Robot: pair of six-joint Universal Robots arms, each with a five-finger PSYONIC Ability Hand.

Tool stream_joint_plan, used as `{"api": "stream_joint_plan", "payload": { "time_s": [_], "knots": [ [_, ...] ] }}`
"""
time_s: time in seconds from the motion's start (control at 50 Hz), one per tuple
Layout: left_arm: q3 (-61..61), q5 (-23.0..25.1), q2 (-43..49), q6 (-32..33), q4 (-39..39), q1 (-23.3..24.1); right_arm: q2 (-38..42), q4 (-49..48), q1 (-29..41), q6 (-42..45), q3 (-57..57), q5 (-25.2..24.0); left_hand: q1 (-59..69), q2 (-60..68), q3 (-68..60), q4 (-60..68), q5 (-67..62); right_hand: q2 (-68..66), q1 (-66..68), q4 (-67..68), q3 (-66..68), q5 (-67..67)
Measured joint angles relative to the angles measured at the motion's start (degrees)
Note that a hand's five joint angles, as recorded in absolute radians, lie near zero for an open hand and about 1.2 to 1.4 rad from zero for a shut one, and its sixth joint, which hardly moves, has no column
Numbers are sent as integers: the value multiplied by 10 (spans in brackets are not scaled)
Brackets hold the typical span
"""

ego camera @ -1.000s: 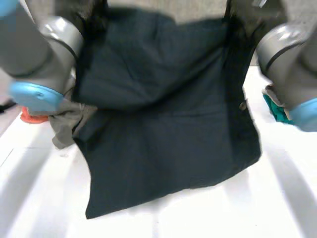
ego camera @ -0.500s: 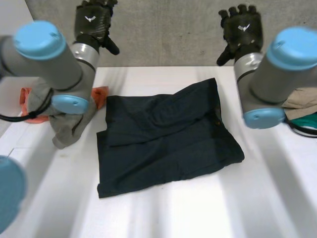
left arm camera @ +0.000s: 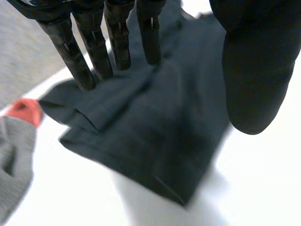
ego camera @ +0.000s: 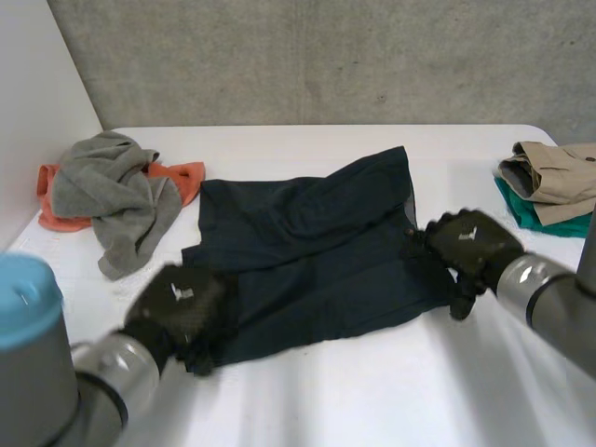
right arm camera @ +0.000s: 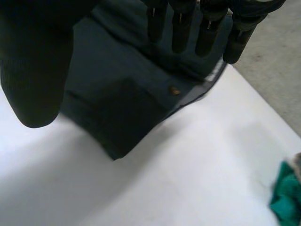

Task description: Fold the laundry.

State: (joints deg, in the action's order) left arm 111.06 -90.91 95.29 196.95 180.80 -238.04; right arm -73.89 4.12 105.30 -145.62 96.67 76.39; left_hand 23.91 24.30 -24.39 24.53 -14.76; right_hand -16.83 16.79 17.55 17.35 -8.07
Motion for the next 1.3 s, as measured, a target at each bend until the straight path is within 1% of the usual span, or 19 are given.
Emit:
{"api": "stream_joint_plan", "payload": {
  "time_s": [0.12,0.22,0.3,0.34,0.36,0.38,0.4,0.48,0.56,0.64,0.72,0.78,0.88,0.94,0.98,1.04,1.14,1.22,1.3],
  "knots": [
    [36,0,56,21,83,2,27,-137,-8,0,71,-32,10,9,-9,9,-8,-45,55,47,50,-47],
    [33,1,93,22,119,-10,68,-204,-6,-1,79,-36,44,40,-39,40,-39,-104,111,105,104,-102],
    [28,1,111,21,128,-14,95,-236,-5,0,74,-35,155,137,-136,136,-133,-348,340,335,338,-324],
    [26,1,116,21,133,-15,104,-247,-5,0,71,-34,287,273,-261,261,-256,-451,419,438,439,-422],
    [25,1,117,21,136,-15,109,-255,-5,0,69,-33,343,317,-313,315,-308,-488,442,478,478,-460],
    [23,0,119,21,142,-16,113,-263,-5,0,67,-32,414,399,-390,393,-385,-497,454,500,492,-477],
    [22,0,119,21,148,-16,116,-268,-5,0,66,-31,421,420,-415,419,-408,-497,456,506,492,-480],
    [18,-4,115,23,173,-14,110,-276,-6,-2,65,-25,421,441,-435,440,-414,-497,461,508,492,-482],
    [10,-7,94,24,185,-12,62,-257,-8,-4,64,-22,421,441,-435,440,-414,-497,461,510,492,-482],
    [-13,-8,34,25,184,-13,-24,-198,-7,-6,47,-23,421,441,-435,440,-414,-497,461,510,492,-482],
    [-55,-7,-44,23,173,-14,-96,-129,-6,-12,0,-22,421,441,-435,441,-414,-497,461,510,493,-482],
    [-102,-6,-102,21,153,-14,-142,-63,-6,-26,-65,-20,421,441,-435,441,-414,-497,466,510,498,-482],
    [-179,-5,-149,17,118,-14,-175,40,-8,-52,-180,-17,421,441,-435,441,-414,-497,466,510,500,-486],
    [-215,-6,-149,16,104,-14,-166,83,-10,-60,-233,-15,421,441,-435,441,-414,-497,466,510,500,-488],
    [-238,-6,-134,17,99,-14,-150,103,-11,-63,-263,-13,421,441,-435,441,-414,-497,466,510,500,-488],
    [-274,-6,-87,19,95,-13,-102,122,-10,-64,-307,-3,421,442,-436,441,-414,-497,466,511,501,-488],
    [-341,-3,35,21,97,-14,-2,123,1,-61,-354,29,421,443,-438,441,-414,-497,466,511,503,-488],
    [-436,-3,155,23,105,-18,87,98,18,-60,-397,67,421,443,-438,443,-414,-497,466,511,503,-488],
    [-542,-2,237,23,130,-25,139,38,33,-66,-436,99,421,443,-438,443,-414,-497,466,511,503,-488]
  ]
}}
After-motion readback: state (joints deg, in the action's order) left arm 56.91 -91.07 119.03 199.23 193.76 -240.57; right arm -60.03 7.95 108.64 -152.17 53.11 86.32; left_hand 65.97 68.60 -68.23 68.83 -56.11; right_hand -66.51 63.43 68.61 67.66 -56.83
